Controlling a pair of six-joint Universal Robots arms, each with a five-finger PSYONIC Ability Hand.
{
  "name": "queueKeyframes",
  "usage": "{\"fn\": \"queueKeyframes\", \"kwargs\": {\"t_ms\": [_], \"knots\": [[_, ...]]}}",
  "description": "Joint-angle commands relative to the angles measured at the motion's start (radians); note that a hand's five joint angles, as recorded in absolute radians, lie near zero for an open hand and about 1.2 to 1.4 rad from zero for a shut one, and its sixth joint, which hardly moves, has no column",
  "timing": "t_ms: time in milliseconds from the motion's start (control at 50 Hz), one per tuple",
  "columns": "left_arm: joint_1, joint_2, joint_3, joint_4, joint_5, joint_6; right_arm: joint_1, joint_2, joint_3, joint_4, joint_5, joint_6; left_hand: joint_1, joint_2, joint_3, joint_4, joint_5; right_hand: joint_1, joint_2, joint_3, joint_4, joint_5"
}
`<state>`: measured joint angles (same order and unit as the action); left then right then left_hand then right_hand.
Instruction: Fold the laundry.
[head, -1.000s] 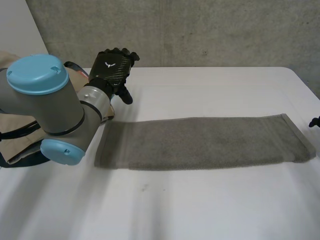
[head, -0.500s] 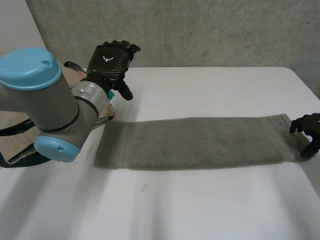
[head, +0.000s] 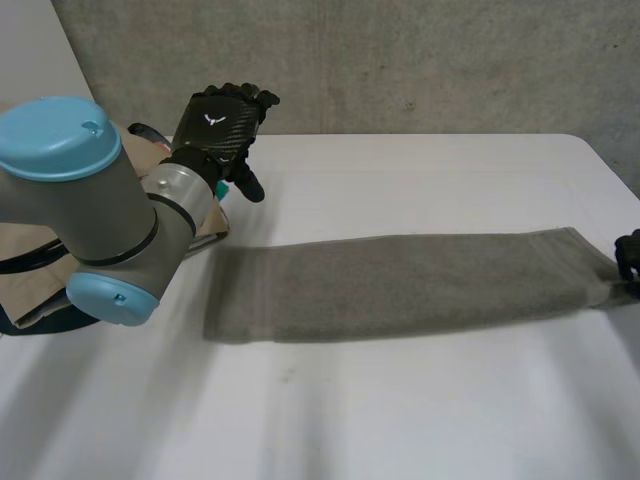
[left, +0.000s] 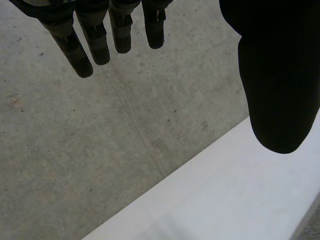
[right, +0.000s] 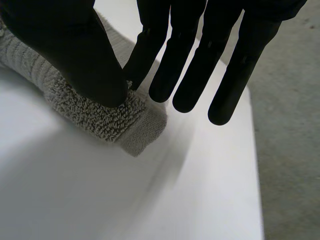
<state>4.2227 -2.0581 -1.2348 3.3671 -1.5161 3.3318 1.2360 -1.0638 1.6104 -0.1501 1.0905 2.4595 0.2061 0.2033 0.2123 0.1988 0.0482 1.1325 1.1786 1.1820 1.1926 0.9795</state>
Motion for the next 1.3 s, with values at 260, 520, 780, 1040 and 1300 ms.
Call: {"fn": "queueKeyframes", "kwargs": {"t_ms": [260, 520, 780, 1040, 1300], "knots": [[0.023, 0.038, -0.008, 0.0, -0.003, -0.002, 0.038, 0.021, -0.118, 0.014, 0.078, -0.088, -0.032, -0.029, -0.038, -0.024, -0.048, 0.264, 0.218, 0.214, 0.204, 0.242], [0.14, 0.191, -0.071, -0.011, 0.002, -0.049, 0.702, -0.162, 0.014, -0.284, 0.003, -0.025, -0.032, -0.029, -0.038, -0.024, -0.048, 0.264, 0.218, 0.214, 0.204, 0.242], [0.206, 0.223, -0.178, -0.011, 0.056, -0.068, 1.082, 0.111, -0.036, -0.376, 0.068, -0.14, -0.032, -0.029, -0.038, -0.024, -0.048, 0.264, 0.218, 0.214, 0.204, 0.242], [0.171, 0.188, -0.12, -0.009, 0.068, -0.055, 0.941, -0.074, -0.058, -0.252, 0.256, 0.169, -0.032, -0.029, -0.038, -0.024, -0.048, -0.958, -1.004, -1.007, -1.018, -0.979], [-0.033, -0.013, 0.057, -0.087, -0.002, -0.058, 0.629, -0.038, 0.095, -0.058, 0.263, 0.156, -0.032, -0.029, -0.038, -0.024, -0.048, -0.818, -0.864, -0.867, -0.878, -0.839]]}}
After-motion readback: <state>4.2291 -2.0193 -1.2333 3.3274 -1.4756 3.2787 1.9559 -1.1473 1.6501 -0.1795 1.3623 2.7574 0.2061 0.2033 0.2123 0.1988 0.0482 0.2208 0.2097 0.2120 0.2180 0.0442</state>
